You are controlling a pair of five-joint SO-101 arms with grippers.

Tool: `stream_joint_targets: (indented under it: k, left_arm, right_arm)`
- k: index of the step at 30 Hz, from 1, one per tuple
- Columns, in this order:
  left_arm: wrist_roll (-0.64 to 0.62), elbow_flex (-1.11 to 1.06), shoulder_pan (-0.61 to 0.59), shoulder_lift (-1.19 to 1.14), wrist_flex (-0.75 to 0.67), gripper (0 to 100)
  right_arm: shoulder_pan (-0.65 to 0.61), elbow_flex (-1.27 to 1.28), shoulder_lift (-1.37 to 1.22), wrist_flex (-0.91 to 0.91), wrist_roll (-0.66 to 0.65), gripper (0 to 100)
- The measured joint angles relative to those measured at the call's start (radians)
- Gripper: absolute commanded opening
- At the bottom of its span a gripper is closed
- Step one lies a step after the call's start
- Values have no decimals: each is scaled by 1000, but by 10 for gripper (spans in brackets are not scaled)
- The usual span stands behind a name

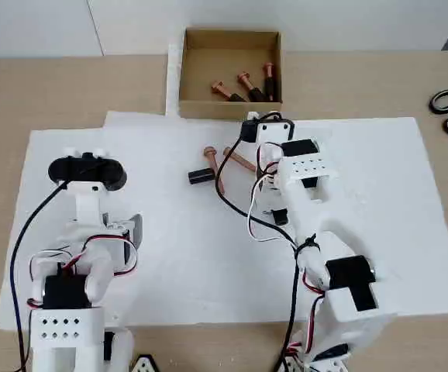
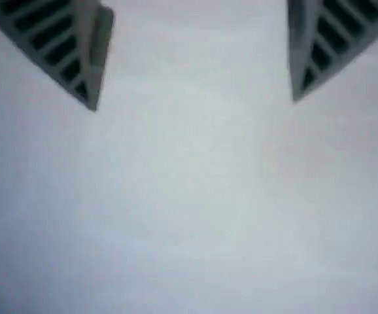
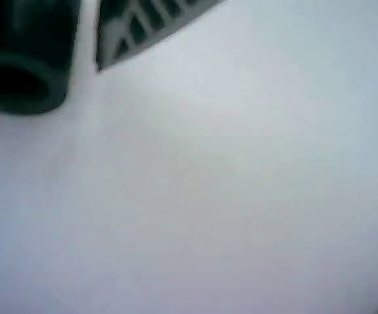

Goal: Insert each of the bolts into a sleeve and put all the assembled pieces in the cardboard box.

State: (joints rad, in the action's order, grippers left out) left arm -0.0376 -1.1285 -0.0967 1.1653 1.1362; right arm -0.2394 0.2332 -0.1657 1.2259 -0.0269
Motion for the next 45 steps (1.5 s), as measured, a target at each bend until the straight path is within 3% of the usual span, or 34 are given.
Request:
stream_joint_targets:
  k: [11,16,22,37,45]
  left_arm:
    - [0,0,0,0,0,182]
    - [0,0,0,0,0,182]
    - [0,0,0,0,0,182]
    - [0,57,0,-17,0,184]
    - [-2,399,5,-414,46,184]
  right_arm:
    - [3,-11,-86,-32,-2,128]
    - [5,-12,-86,-32,-2,6]
    - [12,-29,-95,-26,-3,4]
    - [14,-617,-107,471,-48,4]
    - [137,-664,-69,486,-60,4]
